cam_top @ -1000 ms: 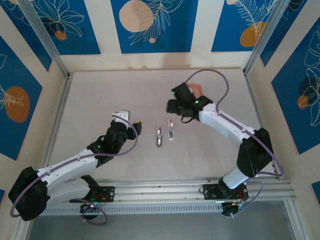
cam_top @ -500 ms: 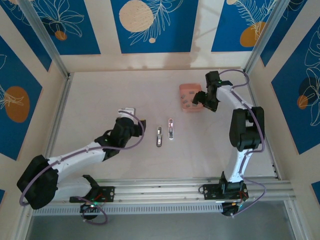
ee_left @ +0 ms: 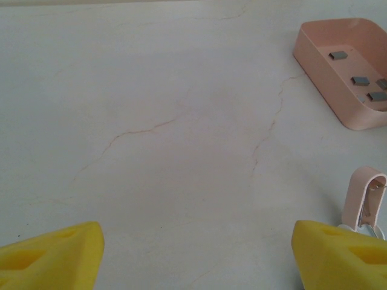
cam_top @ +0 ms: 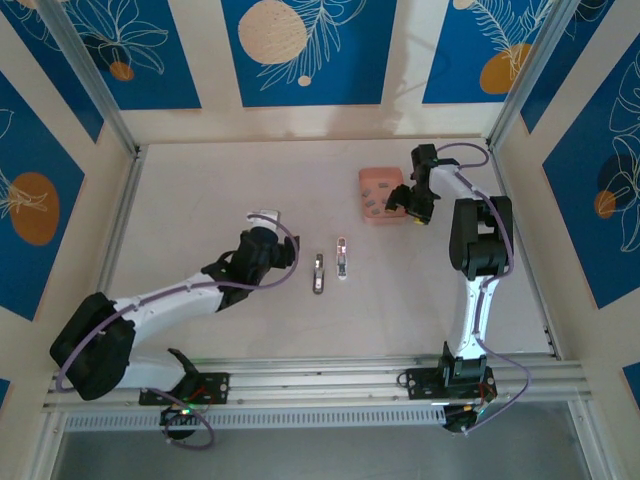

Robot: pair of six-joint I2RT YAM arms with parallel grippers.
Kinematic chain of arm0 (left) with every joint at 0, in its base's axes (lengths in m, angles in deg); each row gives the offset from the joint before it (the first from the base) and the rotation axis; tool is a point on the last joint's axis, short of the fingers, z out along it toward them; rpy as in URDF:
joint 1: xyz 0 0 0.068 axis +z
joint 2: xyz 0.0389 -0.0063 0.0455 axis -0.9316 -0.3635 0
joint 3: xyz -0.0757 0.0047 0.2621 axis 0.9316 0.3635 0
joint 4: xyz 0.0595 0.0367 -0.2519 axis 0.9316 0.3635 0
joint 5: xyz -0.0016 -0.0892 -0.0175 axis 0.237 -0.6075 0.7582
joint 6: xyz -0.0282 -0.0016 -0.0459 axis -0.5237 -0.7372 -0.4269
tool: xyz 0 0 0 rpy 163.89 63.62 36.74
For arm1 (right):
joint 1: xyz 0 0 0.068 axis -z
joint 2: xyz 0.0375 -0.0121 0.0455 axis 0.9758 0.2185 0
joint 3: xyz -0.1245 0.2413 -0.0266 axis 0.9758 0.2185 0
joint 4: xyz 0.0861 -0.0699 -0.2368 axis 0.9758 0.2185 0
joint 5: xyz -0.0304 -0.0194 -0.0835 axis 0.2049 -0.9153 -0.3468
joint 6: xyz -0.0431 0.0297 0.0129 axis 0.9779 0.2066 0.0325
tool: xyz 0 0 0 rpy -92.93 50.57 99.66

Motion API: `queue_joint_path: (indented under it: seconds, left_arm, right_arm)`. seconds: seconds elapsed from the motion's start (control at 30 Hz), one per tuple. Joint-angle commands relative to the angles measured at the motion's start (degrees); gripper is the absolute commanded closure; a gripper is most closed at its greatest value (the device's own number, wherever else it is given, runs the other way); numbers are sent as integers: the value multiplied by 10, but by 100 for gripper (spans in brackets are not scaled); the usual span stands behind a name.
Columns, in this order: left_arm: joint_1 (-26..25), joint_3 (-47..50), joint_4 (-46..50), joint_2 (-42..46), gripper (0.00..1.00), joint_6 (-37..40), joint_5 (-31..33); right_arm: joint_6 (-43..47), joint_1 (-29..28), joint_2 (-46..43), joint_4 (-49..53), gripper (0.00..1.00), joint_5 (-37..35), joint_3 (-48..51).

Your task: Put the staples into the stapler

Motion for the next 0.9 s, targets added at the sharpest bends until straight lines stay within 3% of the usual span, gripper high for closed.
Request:
queue_joint_path:
  seconds: [0.0,0.5,0.87]
  left_arm:
    - [4,-21,-6,-9,19,-11,-10]
    - [4,-29,15,6,20,-12,-11]
    - [4,-1,16,47,20,-22,-25]
  right_arm:
    - [24,3,-4,23,29,-8,-2]
    - [75,4,-98,44,31,-51,115]
    - [71,19,-222,60,31,-69,283]
